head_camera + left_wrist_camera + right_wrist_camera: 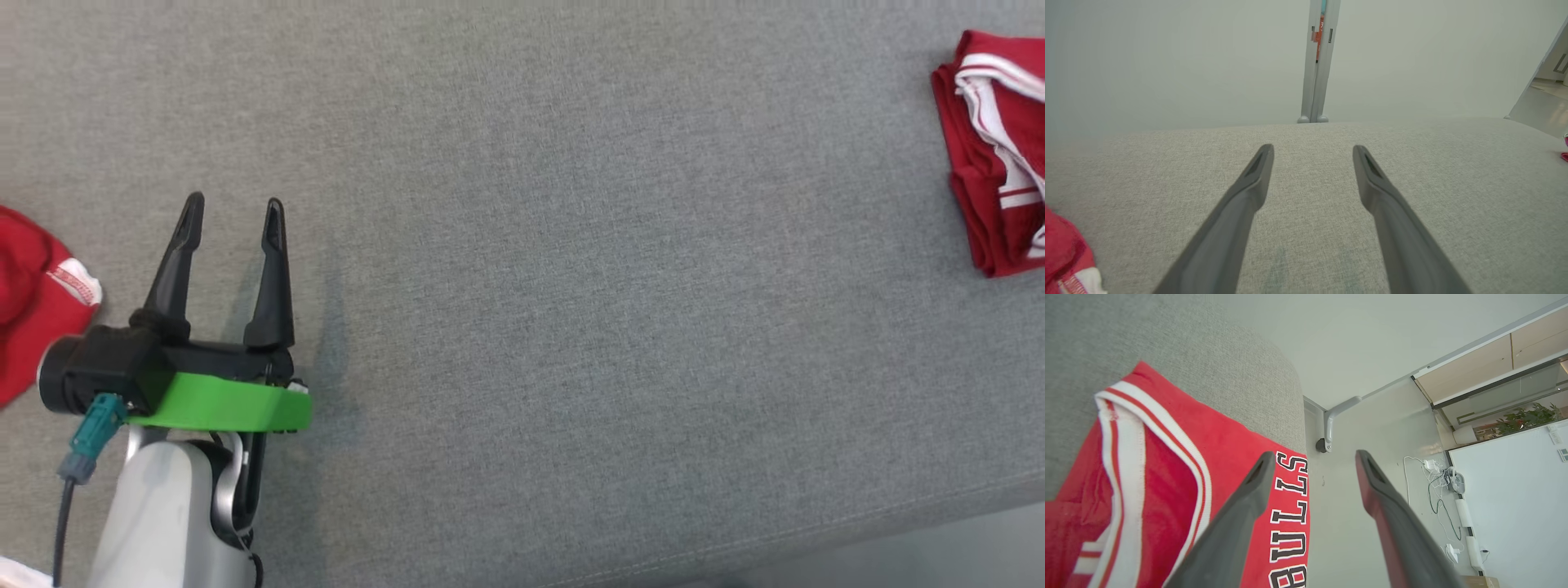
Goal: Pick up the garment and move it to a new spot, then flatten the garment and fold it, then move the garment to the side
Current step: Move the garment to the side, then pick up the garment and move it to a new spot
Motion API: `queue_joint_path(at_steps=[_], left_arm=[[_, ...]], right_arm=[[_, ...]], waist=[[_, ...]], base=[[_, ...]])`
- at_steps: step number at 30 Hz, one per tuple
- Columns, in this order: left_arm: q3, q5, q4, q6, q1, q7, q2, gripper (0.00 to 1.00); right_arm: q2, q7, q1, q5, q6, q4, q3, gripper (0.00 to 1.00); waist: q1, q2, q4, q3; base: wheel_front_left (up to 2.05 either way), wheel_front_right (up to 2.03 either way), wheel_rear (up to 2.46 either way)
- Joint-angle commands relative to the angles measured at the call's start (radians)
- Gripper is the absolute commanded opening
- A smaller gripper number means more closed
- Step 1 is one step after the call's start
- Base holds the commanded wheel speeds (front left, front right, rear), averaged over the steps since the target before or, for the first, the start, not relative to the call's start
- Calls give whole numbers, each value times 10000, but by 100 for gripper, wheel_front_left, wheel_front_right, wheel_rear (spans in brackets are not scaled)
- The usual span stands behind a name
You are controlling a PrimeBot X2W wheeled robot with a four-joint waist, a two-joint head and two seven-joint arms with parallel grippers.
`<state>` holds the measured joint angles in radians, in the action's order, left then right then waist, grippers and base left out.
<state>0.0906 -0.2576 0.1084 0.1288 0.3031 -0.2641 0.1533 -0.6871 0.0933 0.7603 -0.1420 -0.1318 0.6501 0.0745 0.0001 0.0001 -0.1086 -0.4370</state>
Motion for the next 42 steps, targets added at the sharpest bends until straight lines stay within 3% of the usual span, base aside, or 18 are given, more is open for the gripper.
queue_joint_path(at_steps=[1, 7, 15, 20, 28, 37, 42], left_arm=[[-59, -87, 89, 12, -197, 4, -57, 100], [-216, -137, 417, 12, -786, 4, -369, 100], [-650, -169, 860, -59, -1781, 4, -639, 100], [-785, -168, 1115, -49, -2288, 4, -772, 100], [-883, -17, 1483, -38, -2740, 4, -875, 100], [-894, 56, 1719, -82, -2900, 4, -956, 100], [-948, 23, 2012, -69, -2903, 4, -979, 100]], right_arm=[[123, -148, -283, 169, 23, -119, -67, 100], [1150, -863, -1473, 821, 23, -939, -968, 100], [3126, -1220, -4074, 1638, 21, -3453, -1853, 100], [3659, -1415, -5556, 2174, 21, -4646, -1482, 100], [4040, -1945, -6835, 3190, 21, -5508, -1220, 100], [5007, -2217, -7378, 3312, 21, -5296, -1360, 100], [5115, -2371, -7350, 3141, 21, -4921, -1102, 100]], waist=[[-1, -1, 202, 579], [-1, -1, 520, 1922], [-1, -1, 837, 3300], [-1, -1, 990, 3906], [-1, -1, 1171, 4489], [-1, -1, 1341, 4721], [-1, -1, 1378, 4802]], base=[[0, 0, 0], [0, 0, 0], [0, 0, 0], [0, 0, 0], [0, 0, 0], [0, 0, 0], [0, 0, 0]])
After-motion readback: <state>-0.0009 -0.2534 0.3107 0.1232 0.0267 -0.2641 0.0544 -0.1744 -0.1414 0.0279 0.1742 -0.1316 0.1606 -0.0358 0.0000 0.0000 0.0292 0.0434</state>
